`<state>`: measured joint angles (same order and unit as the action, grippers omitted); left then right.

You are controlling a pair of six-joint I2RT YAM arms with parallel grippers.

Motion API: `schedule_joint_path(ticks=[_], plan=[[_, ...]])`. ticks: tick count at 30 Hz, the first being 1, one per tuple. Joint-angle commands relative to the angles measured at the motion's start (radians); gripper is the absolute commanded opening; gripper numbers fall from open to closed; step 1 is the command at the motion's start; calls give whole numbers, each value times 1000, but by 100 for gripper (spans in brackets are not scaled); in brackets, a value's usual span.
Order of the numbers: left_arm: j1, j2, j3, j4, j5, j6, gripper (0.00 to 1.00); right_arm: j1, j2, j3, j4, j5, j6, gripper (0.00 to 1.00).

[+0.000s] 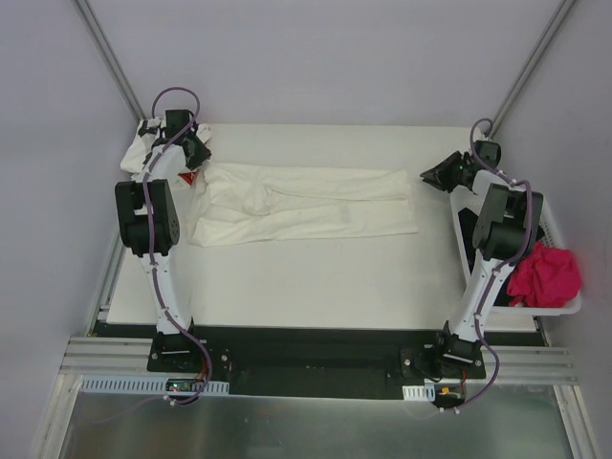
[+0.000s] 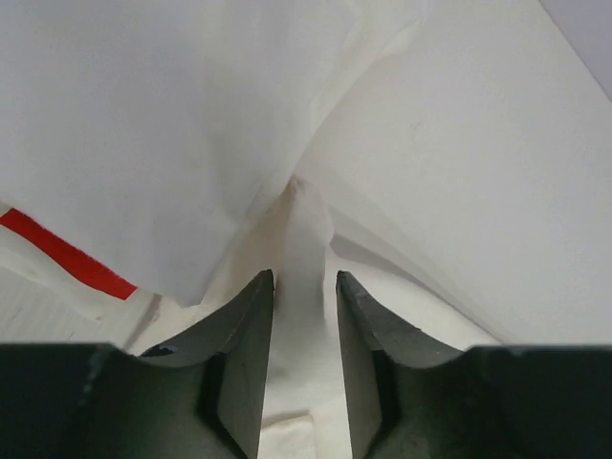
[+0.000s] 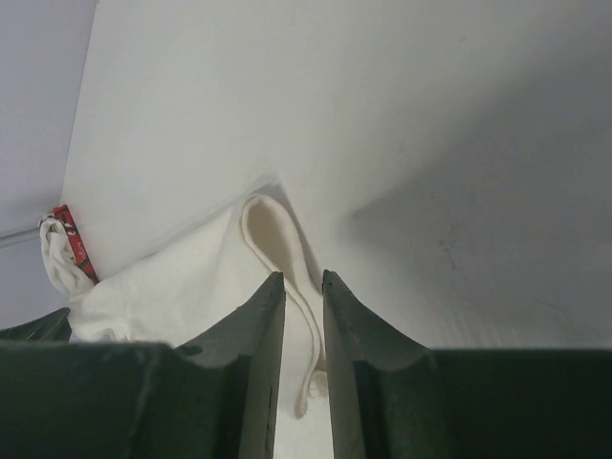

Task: Fold and stack the t-shirts
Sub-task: Rotate the tshirt 90 degrees

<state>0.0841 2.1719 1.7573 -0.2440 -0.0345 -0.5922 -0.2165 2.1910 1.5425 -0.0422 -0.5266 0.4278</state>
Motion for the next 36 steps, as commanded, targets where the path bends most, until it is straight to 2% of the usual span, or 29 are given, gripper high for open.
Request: schedule_joint_path(ticks=[1,4,5,7,8,9,15,17,20,25,32,36], plan=[[13,-58,19,9,25,38,40,-17,-82,-24,5,17,-17,25],[11,-57,5,11,33,42,51,-18,-120,-51,16,10,-8,26],[11,-60,1,17,56,40,59,-18,-129,-61,19,5,-4,26],[6,-69,-21,29,62,35,64,-17,-166,-84,38,-13,14,26],[5,-72,-27,40,64,34,70,-12,-177,-103,38,-13,17,26],[2,-78,-33,41,62,34,71,-9,-207,-114,63,-13,17,26],[-40,-159,-61,55,39,46,71,75,-284,-174,90,-22,23,22],[-70,-185,-80,57,18,51,71,138,-278,-171,114,-24,35,15],[-114,-265,-128,60,-22,58,72,215,-191,-113,119,-35,60,10],[-176,-371,-219,80,-73,72,72,324,-62,-9,125,-70,97,9],[-254,-504,-461,123,-105,-27,71,361,88,85,140,-99,137,9],[-259,-491,-542,172,-79,-109,70,361,113,93,154,-104,146,9]])
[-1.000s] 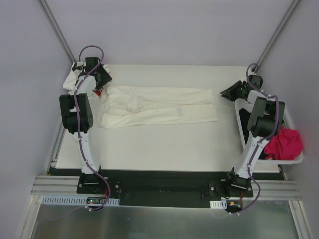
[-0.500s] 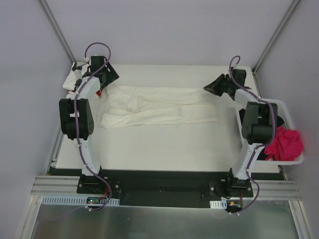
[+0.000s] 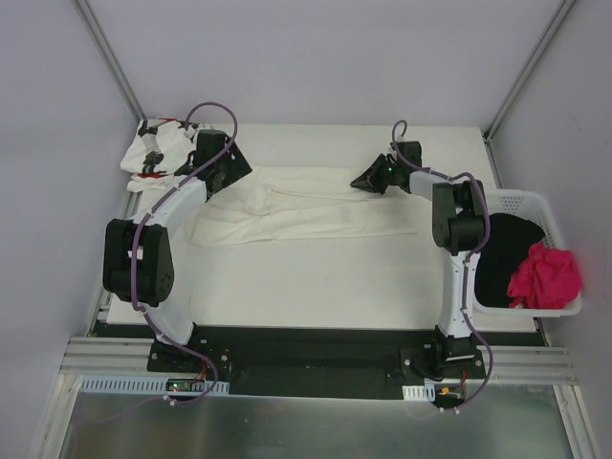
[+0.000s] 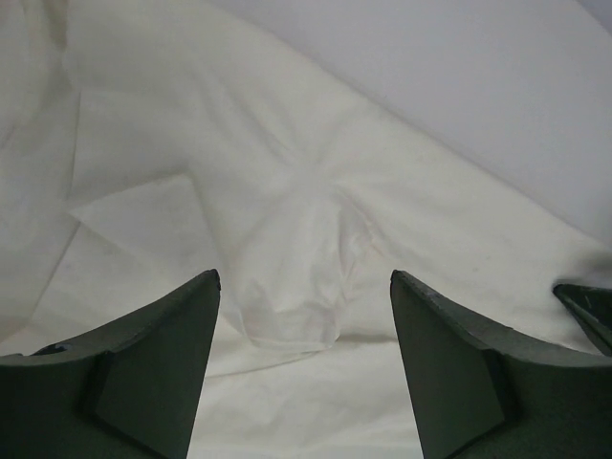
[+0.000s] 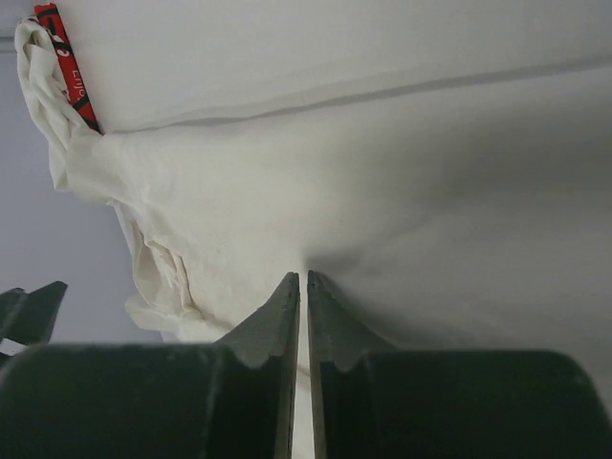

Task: Fold and stack the t-shirts
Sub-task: Rotate the tshirt 90 degrees

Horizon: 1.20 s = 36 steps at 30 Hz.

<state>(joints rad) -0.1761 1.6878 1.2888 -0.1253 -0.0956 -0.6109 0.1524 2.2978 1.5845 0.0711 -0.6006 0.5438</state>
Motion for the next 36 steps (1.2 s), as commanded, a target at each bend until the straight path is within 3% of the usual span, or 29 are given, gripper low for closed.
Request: schedule_joint_path(ticks=[1,9,26,36], plan=[[1,7,-80,56,-18,-104,71,-10,8,52,41,-28,30,9],[6,141,-49,55,59,-191,70,-53,-20,-32,82,-13,57,9],[41,130,-26,56,46,-167,71,-203,-270,-369,183,81,82,11],[64,259,62,61,57,-176,71,-203,-403,-411,213,50,97,13]])
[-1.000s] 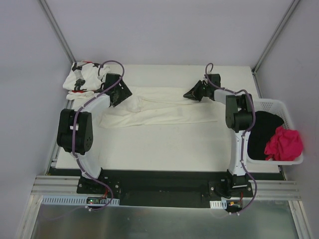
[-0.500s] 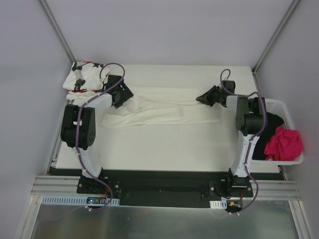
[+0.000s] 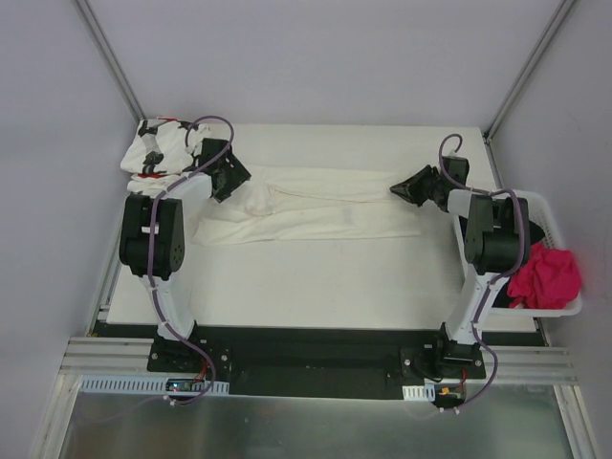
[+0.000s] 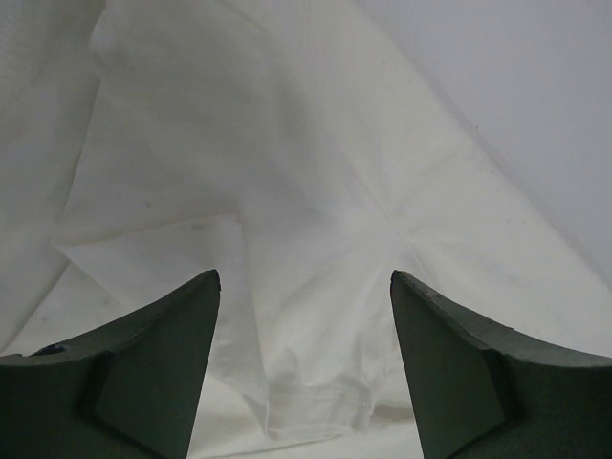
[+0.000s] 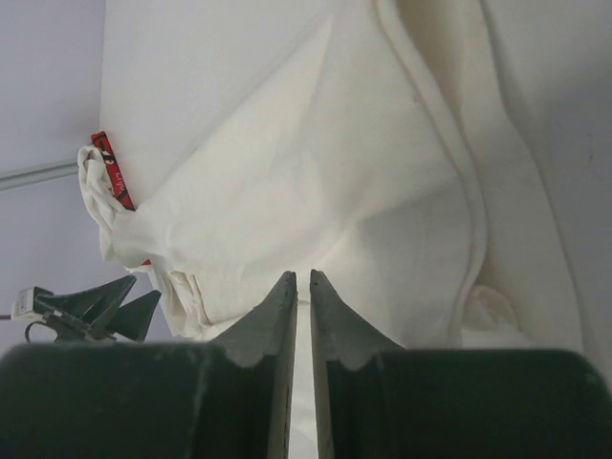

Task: Fold and stack the t-shirts
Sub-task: Rotate the tshirt 90 degrees

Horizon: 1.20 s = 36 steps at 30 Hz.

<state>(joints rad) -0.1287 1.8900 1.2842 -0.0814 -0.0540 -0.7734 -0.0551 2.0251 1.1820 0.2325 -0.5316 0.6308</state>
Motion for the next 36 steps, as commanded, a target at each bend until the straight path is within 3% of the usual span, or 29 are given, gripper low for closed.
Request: schedule_joint_path(ticks=[1,20,26,32,36], plan=[[21,84,73,19,20,-26,71,6,-147,-13,50,-21,12,13],[95,359,363,11,108,-86,70,-11,-431,-9,30,-27,35,15],[87,501,587,-27,196,-78,70,-6,-440,-15,16,-11,29,15],[74,691,929,-83,285,-78,69,-2,-456,-28,-15,-33,9,15],[77,782,1049,-101,348,-78,70,0,-493,-45,-45,-30,-20,16]])
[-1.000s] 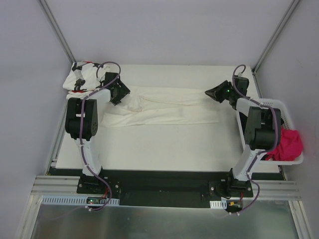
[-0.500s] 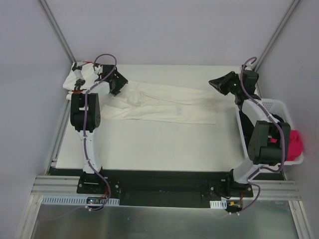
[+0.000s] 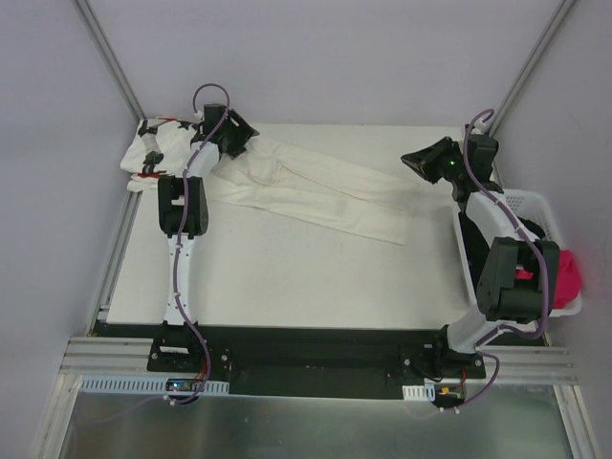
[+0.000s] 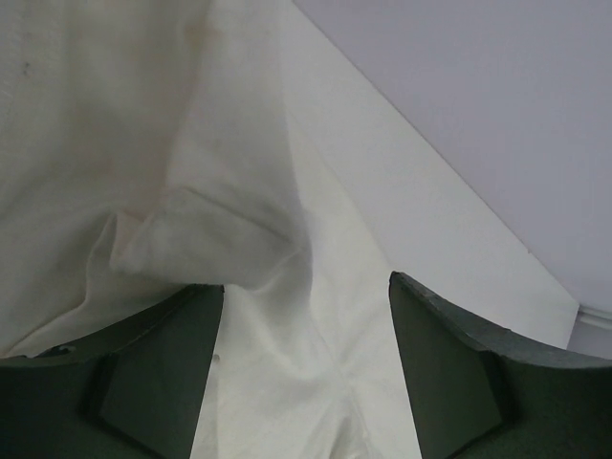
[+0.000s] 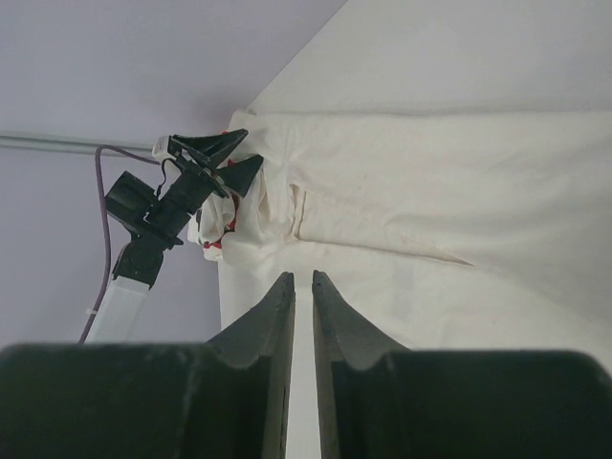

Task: Fold and stack the t-shirts
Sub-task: Rotate the tshirt 90 degrees

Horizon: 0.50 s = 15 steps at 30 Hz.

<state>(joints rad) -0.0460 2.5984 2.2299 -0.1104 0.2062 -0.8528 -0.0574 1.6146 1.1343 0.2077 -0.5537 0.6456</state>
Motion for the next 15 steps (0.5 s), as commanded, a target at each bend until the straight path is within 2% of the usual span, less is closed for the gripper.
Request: schedule_joint_path(ticks=[1,4,5,15], plan=[[-6,75,108,-72,119,1,71,5,-87,1,-30,-2,-52,16],[-8,33,82,-40,154,24,71,5,-101,-5,-48,-9,-69,16],[-8,8,32,15,179,34,72,7,-104,-10,-51,-11,-70,16],[-49,-354,-61,107,344,173,76,11,-131,-93,-25,-34,-73,17]])
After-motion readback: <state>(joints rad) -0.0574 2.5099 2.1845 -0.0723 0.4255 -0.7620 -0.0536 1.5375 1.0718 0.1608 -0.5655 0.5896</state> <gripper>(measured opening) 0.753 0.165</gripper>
